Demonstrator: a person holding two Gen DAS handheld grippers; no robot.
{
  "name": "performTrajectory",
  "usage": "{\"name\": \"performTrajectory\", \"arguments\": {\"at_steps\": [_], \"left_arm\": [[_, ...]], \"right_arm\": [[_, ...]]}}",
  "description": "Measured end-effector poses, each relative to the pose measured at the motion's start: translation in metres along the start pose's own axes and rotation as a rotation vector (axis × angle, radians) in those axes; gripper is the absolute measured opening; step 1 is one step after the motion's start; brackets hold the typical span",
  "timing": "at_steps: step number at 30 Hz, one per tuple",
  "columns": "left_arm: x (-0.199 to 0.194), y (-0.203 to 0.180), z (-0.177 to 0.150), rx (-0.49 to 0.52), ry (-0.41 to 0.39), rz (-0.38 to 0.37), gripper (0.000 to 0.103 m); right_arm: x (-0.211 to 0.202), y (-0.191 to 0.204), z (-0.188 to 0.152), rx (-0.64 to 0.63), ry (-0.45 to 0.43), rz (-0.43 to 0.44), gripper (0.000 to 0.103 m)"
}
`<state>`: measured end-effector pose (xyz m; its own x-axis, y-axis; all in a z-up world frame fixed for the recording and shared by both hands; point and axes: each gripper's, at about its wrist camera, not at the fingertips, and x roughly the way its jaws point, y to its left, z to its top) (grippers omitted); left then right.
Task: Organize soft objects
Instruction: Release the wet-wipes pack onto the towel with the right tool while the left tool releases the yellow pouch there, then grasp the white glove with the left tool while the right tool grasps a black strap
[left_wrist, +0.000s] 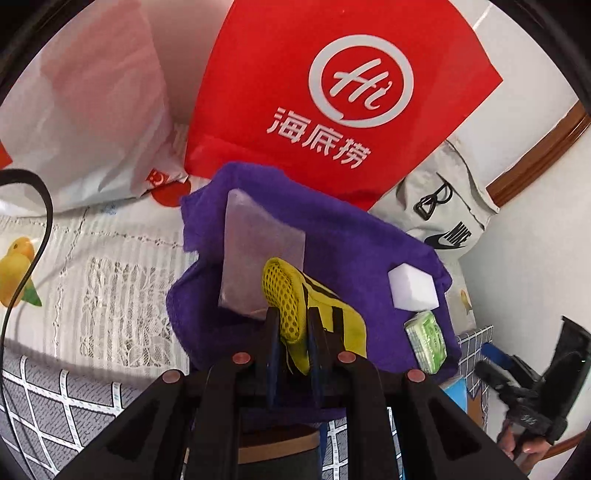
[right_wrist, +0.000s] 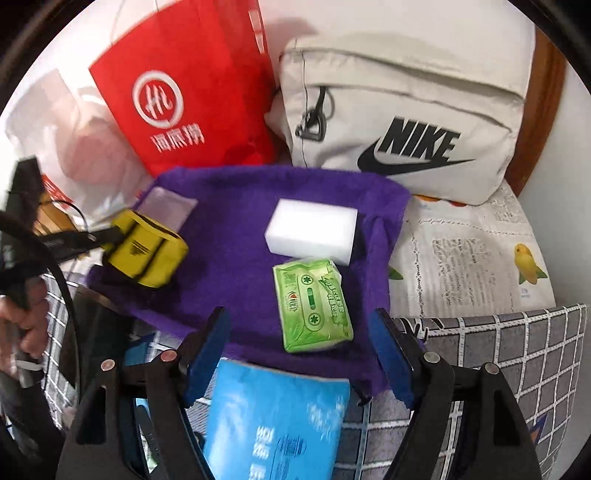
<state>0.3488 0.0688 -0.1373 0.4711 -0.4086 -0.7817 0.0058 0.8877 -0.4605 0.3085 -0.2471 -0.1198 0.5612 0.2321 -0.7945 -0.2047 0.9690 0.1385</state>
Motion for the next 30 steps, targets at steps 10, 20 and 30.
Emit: {"name": "performTrajectory", "arguments": {"at_steps": [10, 20, 30], "left_arm": [[-0.008, -0.006, -0.008, 0.023, 0.025, 0.027, 0.035], [-0.060, -0.021, -0.042, 0.068, -0.024, 0.068, 0.048], [-0.119, -0.011, -0.107, 0.066, -0.050, 0.106, 0.054]], "right_arm": [[-0.037, 0.002, -0.014, 0.037, -0.061, 0.039, 0.077], [-0.076, 0.027, -0.065, -0.011, -0.074, 0.082, 0.076], [-0.065, 0.087, -0.130, -0.137, 0.003, 0.162, 0.063]]}}
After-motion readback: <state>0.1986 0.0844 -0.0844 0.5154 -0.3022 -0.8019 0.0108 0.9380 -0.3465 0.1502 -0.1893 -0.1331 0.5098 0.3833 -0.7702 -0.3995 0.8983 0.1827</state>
